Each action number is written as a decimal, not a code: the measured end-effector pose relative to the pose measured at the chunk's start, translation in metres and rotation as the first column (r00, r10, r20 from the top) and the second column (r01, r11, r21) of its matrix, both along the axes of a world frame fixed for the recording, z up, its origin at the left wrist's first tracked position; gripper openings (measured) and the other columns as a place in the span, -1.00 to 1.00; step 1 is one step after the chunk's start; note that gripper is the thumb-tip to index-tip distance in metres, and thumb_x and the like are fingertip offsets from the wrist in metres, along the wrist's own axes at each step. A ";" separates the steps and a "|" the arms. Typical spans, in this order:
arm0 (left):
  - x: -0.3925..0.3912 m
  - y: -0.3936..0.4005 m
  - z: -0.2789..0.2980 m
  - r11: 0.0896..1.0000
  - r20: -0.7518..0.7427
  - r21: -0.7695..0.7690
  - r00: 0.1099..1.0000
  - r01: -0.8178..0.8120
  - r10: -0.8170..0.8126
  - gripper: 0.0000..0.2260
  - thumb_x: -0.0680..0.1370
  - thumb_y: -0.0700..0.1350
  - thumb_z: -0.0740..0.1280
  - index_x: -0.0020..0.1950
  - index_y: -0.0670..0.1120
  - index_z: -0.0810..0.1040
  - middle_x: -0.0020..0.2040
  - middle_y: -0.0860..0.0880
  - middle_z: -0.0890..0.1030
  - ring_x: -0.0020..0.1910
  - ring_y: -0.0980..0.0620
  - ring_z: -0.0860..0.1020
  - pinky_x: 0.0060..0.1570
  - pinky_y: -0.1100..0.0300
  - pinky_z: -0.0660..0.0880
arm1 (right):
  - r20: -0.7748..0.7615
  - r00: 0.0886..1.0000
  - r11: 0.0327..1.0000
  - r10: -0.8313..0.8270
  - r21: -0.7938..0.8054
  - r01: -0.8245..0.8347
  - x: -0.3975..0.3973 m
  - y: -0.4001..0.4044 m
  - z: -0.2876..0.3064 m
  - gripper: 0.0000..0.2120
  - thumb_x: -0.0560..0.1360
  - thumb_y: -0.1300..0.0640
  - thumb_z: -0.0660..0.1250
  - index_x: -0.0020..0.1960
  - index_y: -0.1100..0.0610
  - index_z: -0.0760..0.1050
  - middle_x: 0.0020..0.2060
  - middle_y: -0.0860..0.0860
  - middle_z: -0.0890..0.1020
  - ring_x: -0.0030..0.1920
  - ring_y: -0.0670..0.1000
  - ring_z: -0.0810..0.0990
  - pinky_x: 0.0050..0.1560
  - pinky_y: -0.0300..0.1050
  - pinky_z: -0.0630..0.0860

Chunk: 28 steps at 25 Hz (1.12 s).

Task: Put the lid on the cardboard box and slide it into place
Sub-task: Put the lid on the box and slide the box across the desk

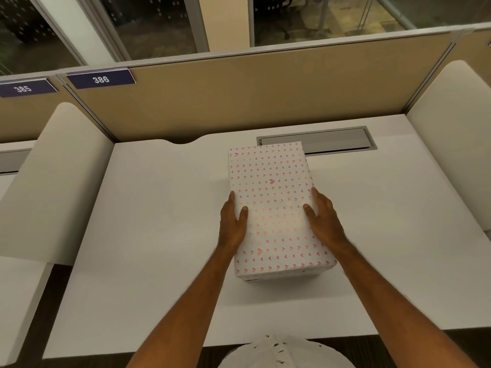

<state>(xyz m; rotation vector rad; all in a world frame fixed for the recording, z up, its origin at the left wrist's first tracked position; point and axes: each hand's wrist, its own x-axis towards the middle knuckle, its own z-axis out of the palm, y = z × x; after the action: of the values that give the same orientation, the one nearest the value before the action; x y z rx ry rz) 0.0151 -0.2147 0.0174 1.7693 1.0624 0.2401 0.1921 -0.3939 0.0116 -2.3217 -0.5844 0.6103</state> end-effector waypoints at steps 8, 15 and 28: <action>0.006 0.012 -0.033 1.000 0.027 0.015 0.999 0.027 -0.027 -0.12 0.40 0.62 0.05 0.62 0.20 0.11 0.57 0.05 0.38 0.49 -0.08 0.46 0.43 -0.26 0.46 | 0.033 0.999 0.997 0.041 -0.065 -0.038 0.000 0.006 -0.008 -0.31 0.63 -0.23 0.11 0.65 -0.01 0.00 0.61 0.08 0.25 0.55 0.21 0.34 0.45 0.27 0.37; 0.006 0.006 -0.021 0.999 -0.002 0.022 0.999 0.037 -0.037 -0.27 0.54 0.39 0.14 0.65 0.17 0.04 0.61 0.05 0.33 0.52 -0.10 0.43 0.46 -0.26 0.42 | 0.017 0.999 0.997 0.042 -0.058 -0.041 -0.003 0.004 -0.010 -0.32 0.63 -0.22 0.11 0.65 -0.03 -0.01 0.62 0.04 0.24 0.52 0.20 0.39 0.42 0.25 0.40; 0.000 0.006 -0.010 0.991 0.086 -0.128 0.996 0.035 -0.024 -0.27 0.53 0.30 0.16 0.65 0.20 -0.01 0.66 0.06 0.23 0.56 -0.11 0.37 0.50 -0.20 0.36 | -0.179 0.976 0.985 -0.127 0.096 0.146 -0.005 0.003 0.001 -0.31 0.60 -0.18 0.26 0.64 -0.04 0.09 0.55 0.04 0.38 0.46 0.22 0.47 0.39 0.25 0.44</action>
<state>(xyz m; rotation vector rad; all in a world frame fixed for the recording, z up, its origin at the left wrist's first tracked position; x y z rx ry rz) 0.0150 -0.2083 0.0078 1.6435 0.9694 0.2207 0.1868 -0.3906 0.0123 -2.1593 -0.3646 0.6885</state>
